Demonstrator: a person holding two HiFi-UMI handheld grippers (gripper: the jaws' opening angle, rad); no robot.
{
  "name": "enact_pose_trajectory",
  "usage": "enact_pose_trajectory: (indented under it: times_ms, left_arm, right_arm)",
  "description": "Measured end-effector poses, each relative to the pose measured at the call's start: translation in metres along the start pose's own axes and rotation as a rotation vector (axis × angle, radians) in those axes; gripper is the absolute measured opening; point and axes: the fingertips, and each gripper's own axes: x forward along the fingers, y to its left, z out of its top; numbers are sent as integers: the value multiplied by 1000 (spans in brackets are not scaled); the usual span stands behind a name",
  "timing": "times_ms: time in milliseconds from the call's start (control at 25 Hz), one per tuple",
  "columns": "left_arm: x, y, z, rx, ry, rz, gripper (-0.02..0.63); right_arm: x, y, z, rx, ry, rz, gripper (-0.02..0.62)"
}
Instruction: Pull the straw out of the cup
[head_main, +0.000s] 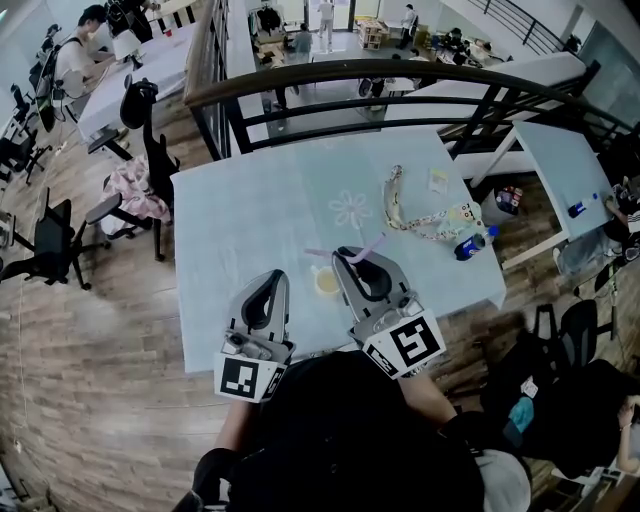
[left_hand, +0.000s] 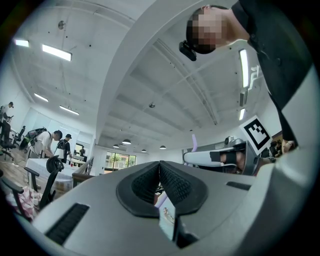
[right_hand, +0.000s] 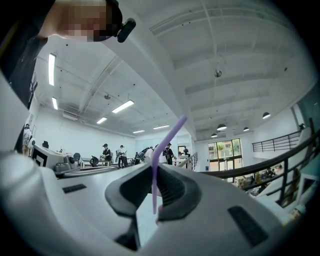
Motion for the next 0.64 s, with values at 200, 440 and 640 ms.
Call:
enact_pose_trajectory:
  times_ms: [200, 440, 640]
  left_arm:
    - [-1, -7, 6, 5, -27, -6, 14]
    - [-3, -4, 4, 3, -18, 4, 14]
    - [-1, -2, 3, -2, -23, 5, 14]
  right_arm:
    - [-4, -1, 1, 1, -1, 2, 35]
    - [-4, 1, -3, 0, 7, 4, 35]
    - [-3, -3, -3, -1, 7, -3, 35]
